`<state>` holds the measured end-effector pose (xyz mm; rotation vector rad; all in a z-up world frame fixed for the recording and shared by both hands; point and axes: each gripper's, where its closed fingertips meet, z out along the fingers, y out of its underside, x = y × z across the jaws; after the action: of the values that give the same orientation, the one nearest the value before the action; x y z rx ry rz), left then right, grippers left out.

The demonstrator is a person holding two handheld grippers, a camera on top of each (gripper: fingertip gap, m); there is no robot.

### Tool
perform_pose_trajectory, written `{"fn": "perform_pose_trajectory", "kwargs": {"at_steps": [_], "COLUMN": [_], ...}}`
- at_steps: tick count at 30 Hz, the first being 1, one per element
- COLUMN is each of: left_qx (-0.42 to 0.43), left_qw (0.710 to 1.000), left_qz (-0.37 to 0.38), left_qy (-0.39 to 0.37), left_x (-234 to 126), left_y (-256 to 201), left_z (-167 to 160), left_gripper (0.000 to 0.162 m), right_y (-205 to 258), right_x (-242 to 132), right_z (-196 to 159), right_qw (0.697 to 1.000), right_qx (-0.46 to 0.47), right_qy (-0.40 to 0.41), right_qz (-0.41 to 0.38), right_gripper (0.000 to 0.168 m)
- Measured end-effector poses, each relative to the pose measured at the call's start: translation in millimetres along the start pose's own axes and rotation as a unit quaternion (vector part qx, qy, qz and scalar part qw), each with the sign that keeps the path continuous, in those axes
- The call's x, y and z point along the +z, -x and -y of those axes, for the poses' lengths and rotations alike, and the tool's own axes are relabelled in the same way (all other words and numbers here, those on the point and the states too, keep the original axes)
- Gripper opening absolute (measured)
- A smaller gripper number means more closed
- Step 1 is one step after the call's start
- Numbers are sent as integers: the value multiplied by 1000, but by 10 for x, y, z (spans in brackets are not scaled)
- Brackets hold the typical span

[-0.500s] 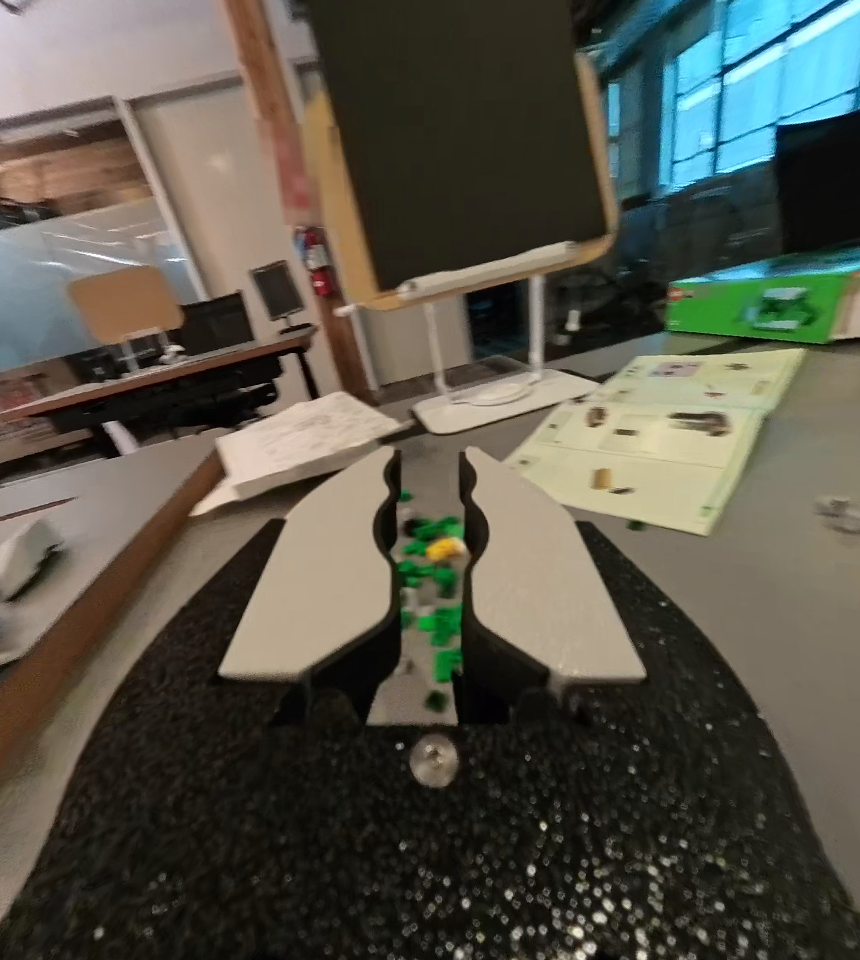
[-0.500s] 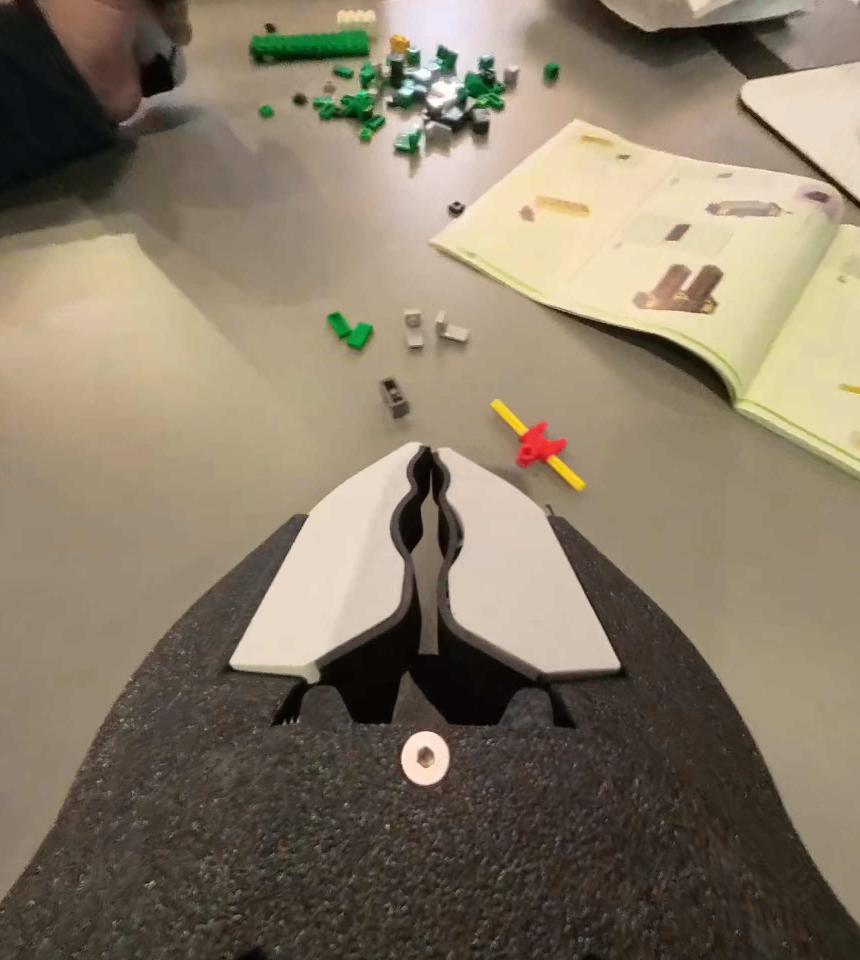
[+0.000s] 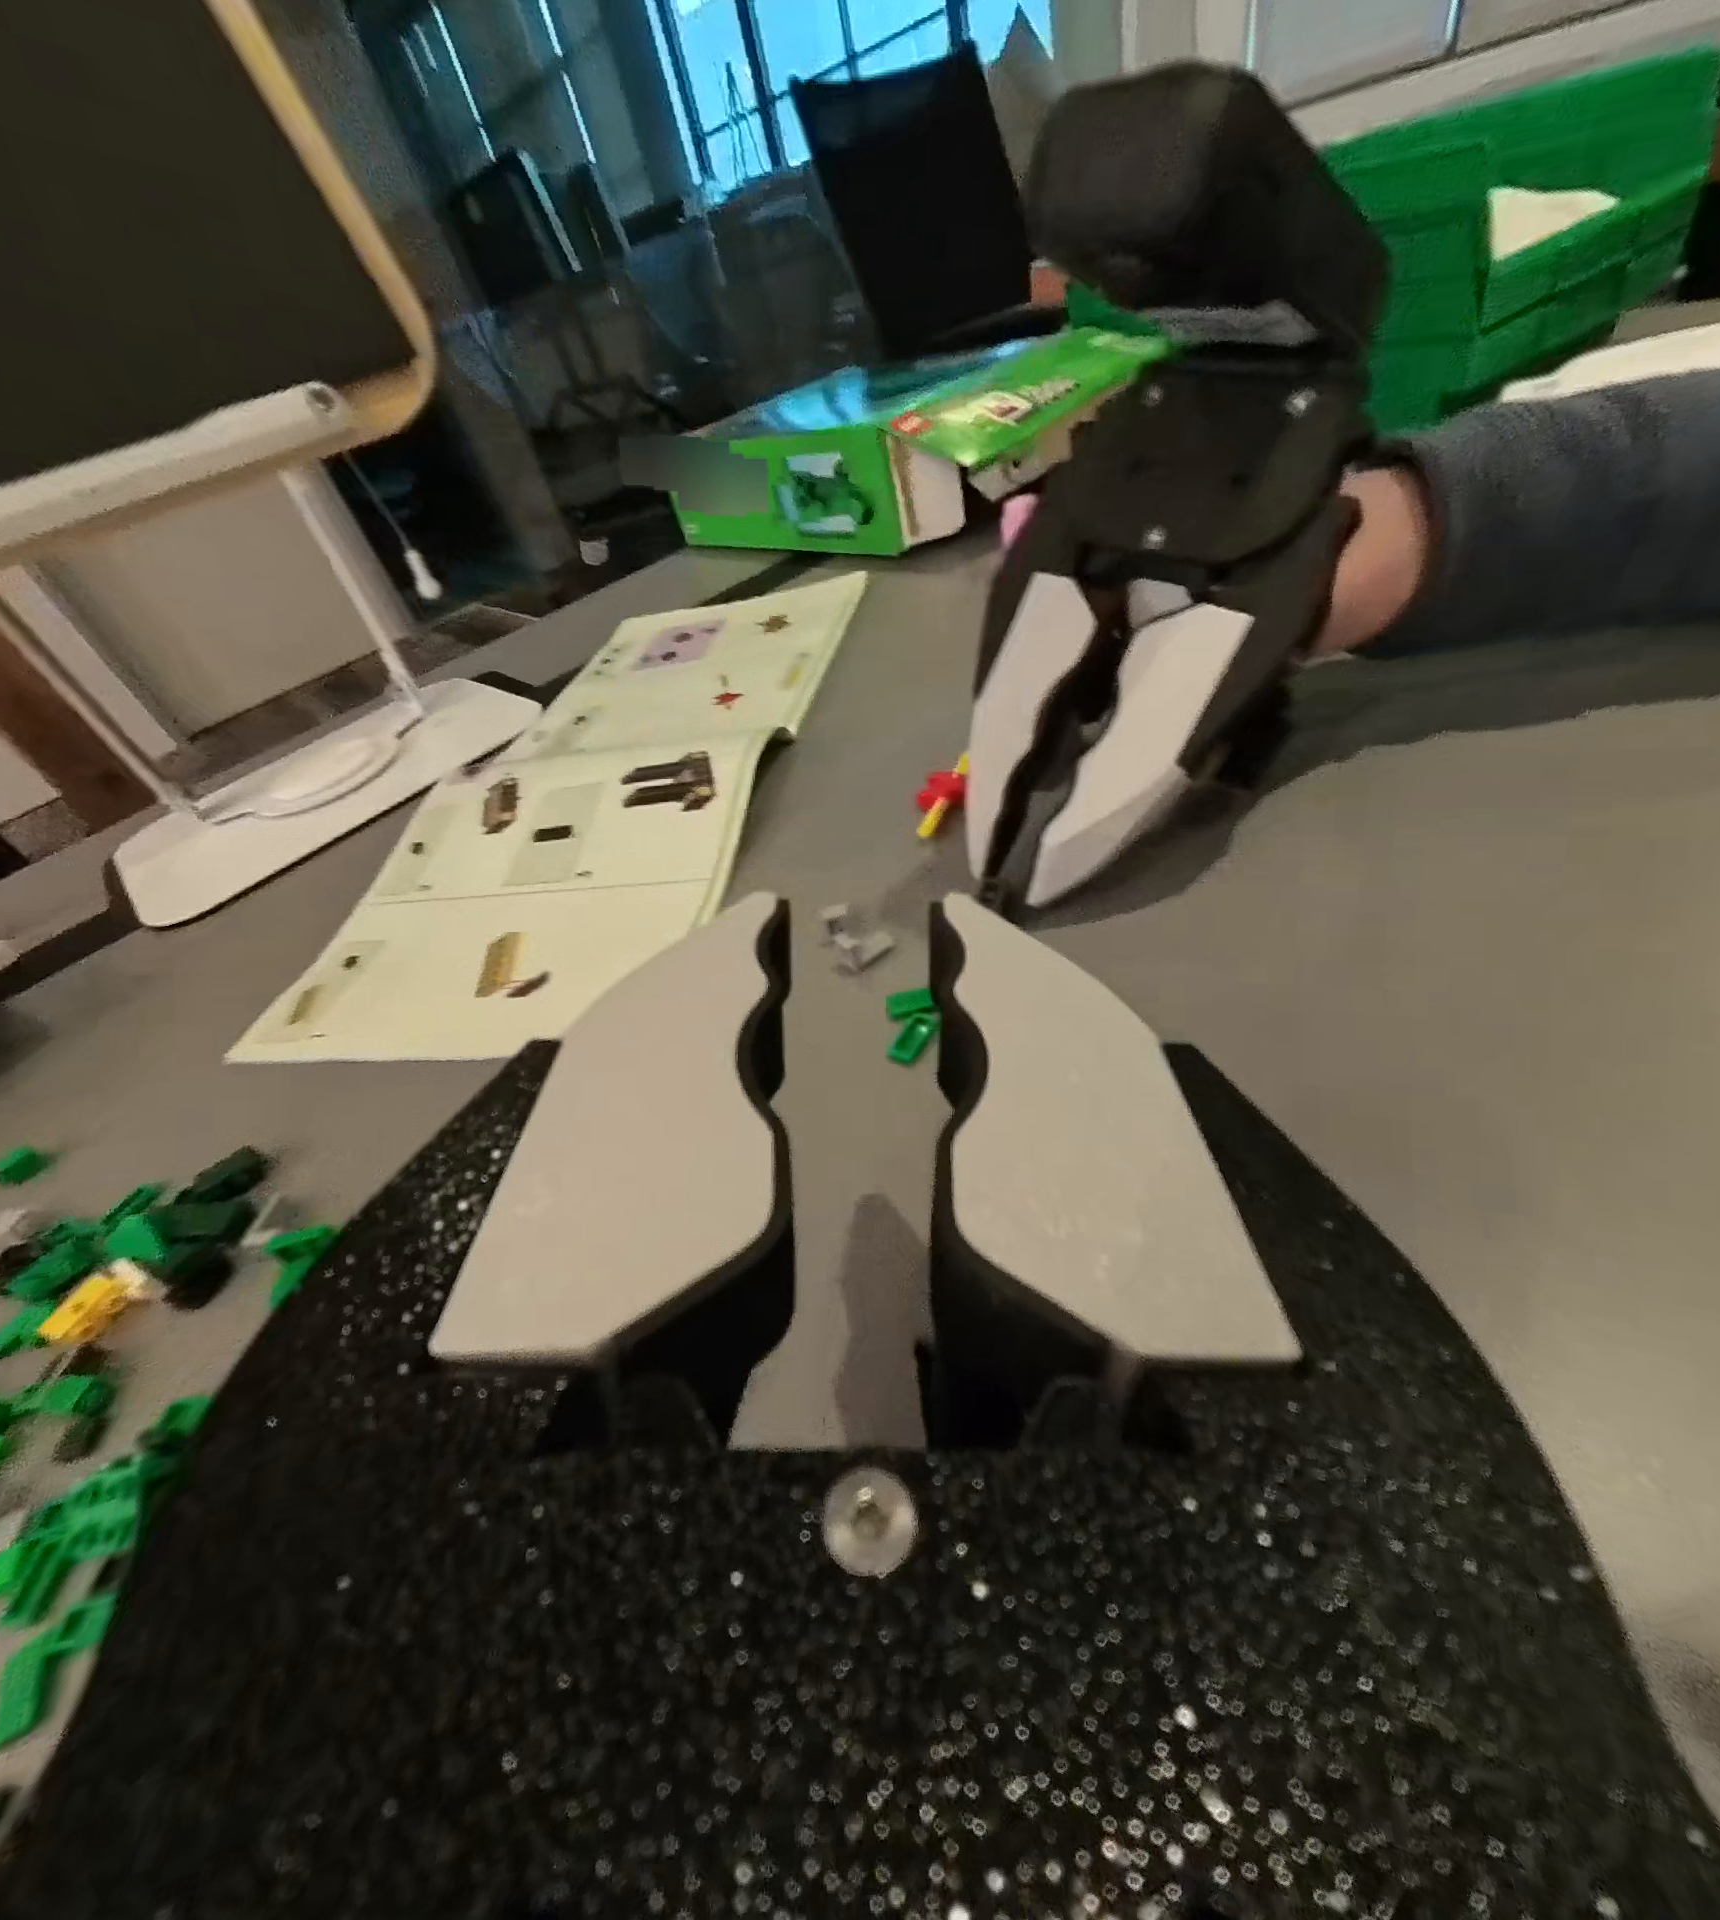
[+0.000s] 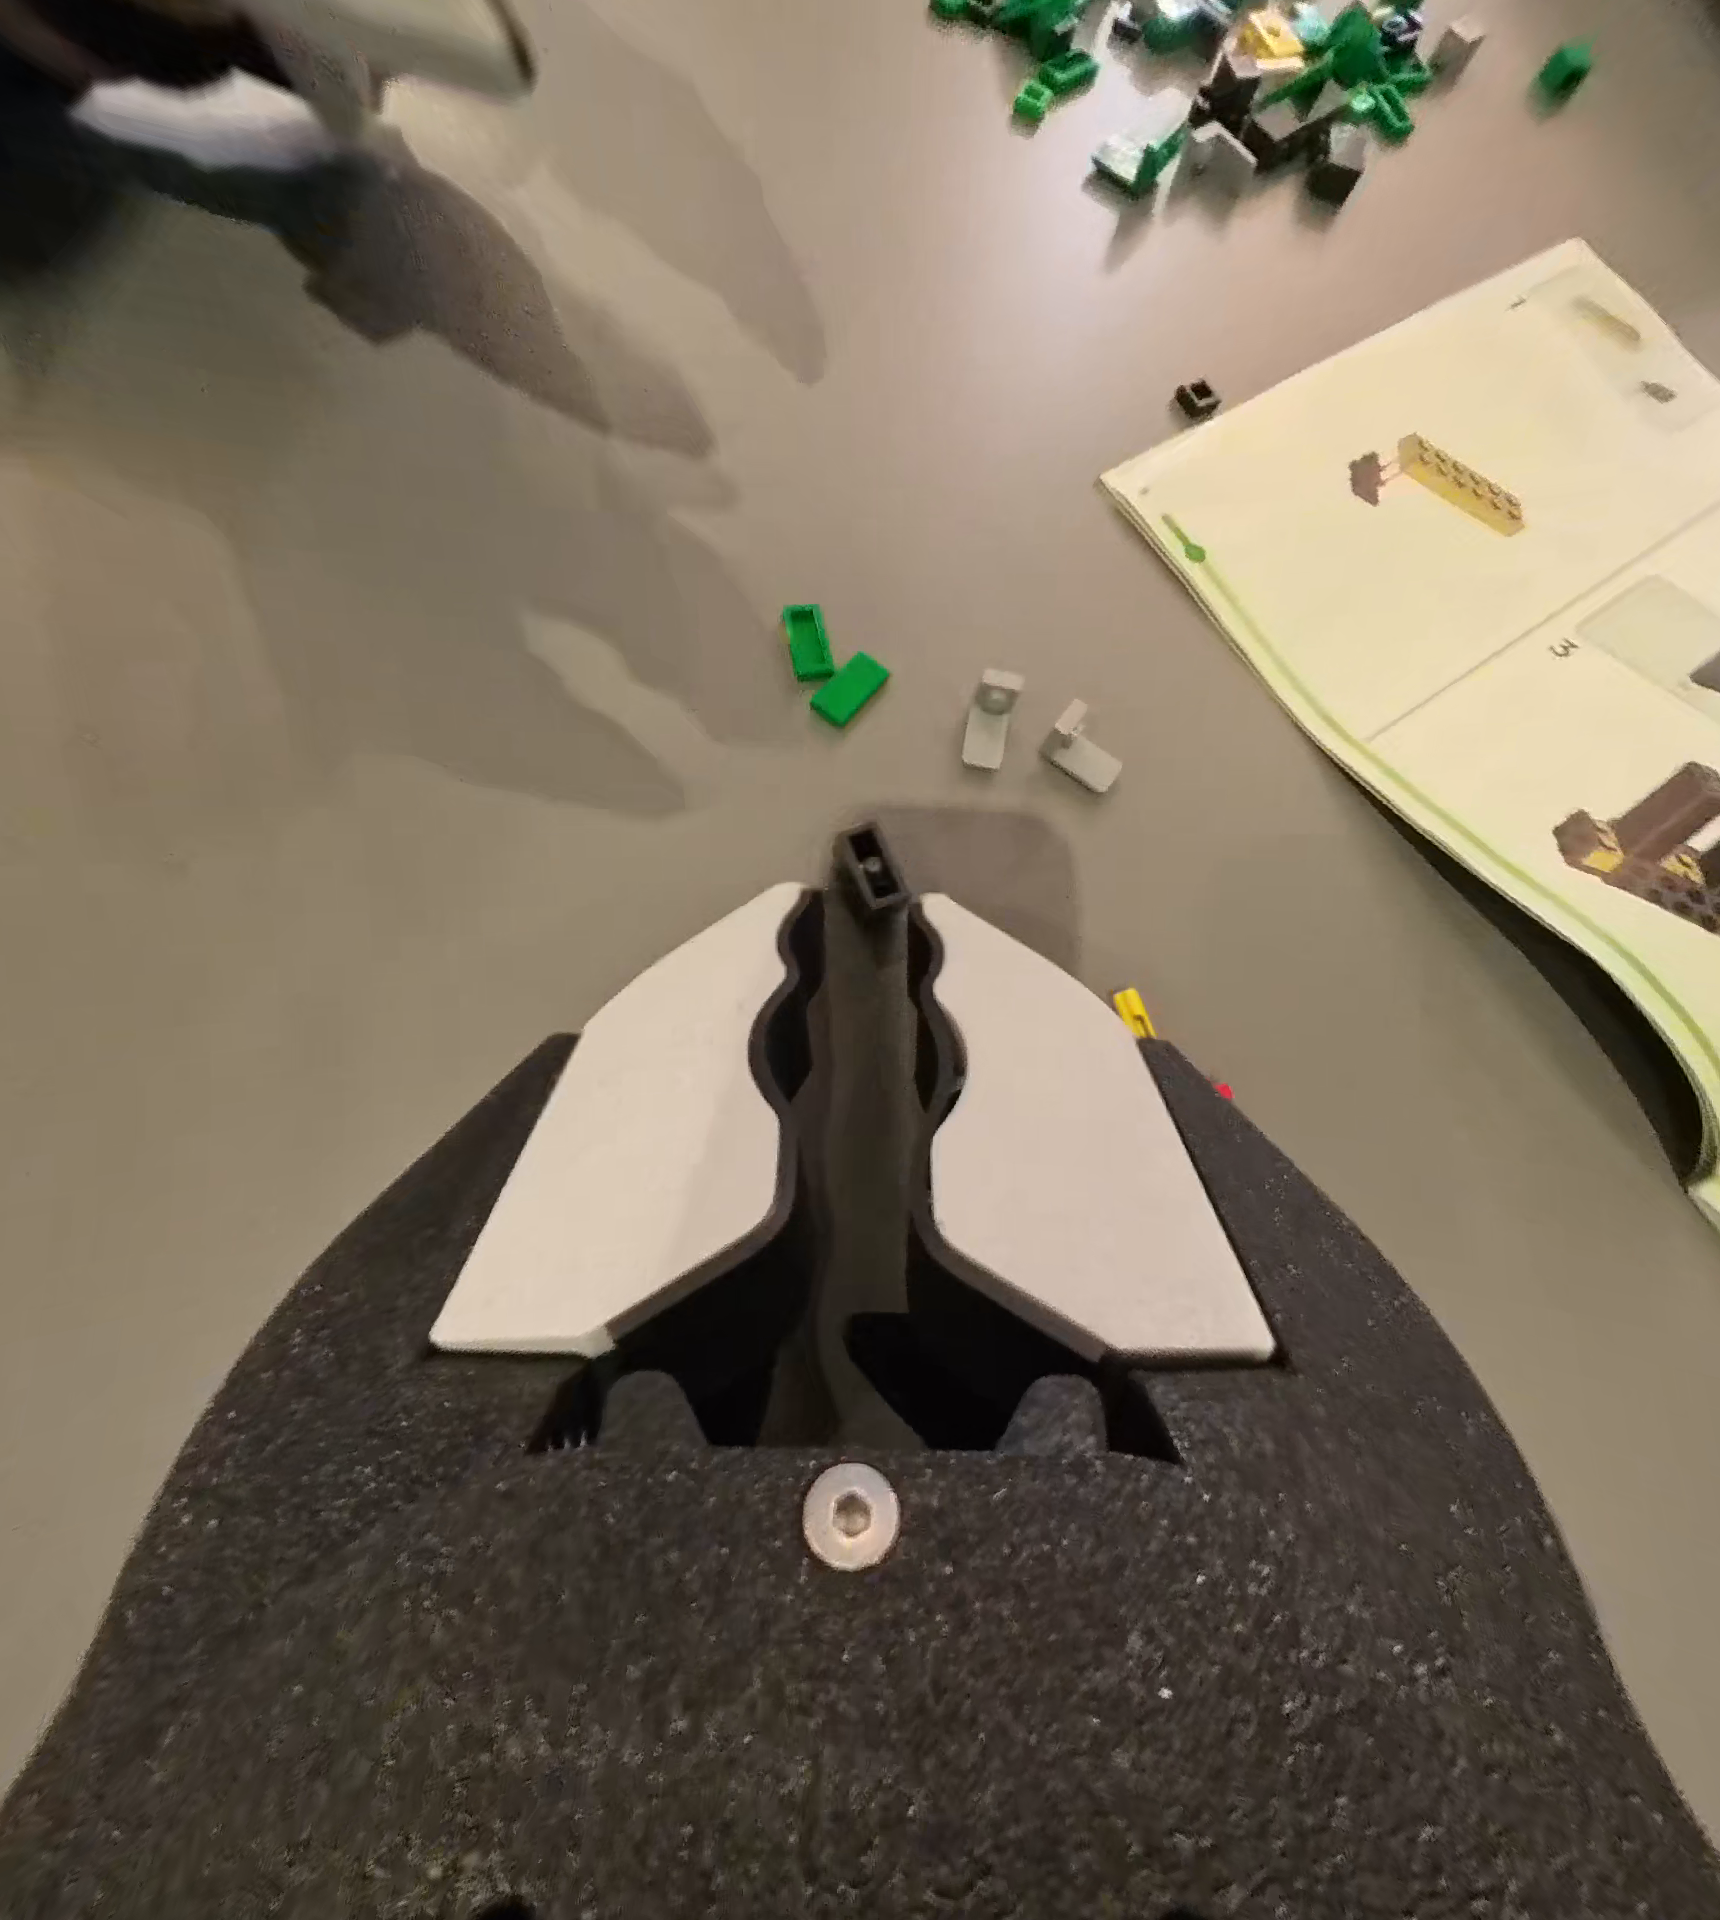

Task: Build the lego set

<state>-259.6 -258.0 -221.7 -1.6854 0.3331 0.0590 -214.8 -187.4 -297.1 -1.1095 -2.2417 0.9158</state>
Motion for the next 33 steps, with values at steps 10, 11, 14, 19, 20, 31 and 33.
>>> {"fn": "perform_pose_trajectory", "kwargs": {"at_steps": [10,11,14,19,20,31,33], "left_qx": [73,83,105,80,72,51,54], "left_qw": [995,993,987,987,988,990,989], "left_qz": [20,31,74,116,120,125,124], "left_qy": [63,72,93,72,66,51,53], "left_x": [232,237,208,121,105,70,75], "left_y": [-203,-183,-85,56,78,121,115], "left_z": [-146,-172,-228,-167,-155,-125,-131], "left_gripper": [24,23,21,18,18,17,17], "right_y": [37,28,62,31,36,10,17], "right_x": [15,6,-15,-4,7,94,95], "right_z": [45,48,51,84,108,127,128], "right_qw": [999,999,997,995,996,1000,1000], "right_qx": [-35,-42,-64,-66,-61,2,-2], "right_qy": [-21,-24,-29,-31,-34,-22,-22], "right_qz": [20,8,-16,-64,-63,-18,-16], "right_gripper": [0,3,2,4,10,8,8]}}
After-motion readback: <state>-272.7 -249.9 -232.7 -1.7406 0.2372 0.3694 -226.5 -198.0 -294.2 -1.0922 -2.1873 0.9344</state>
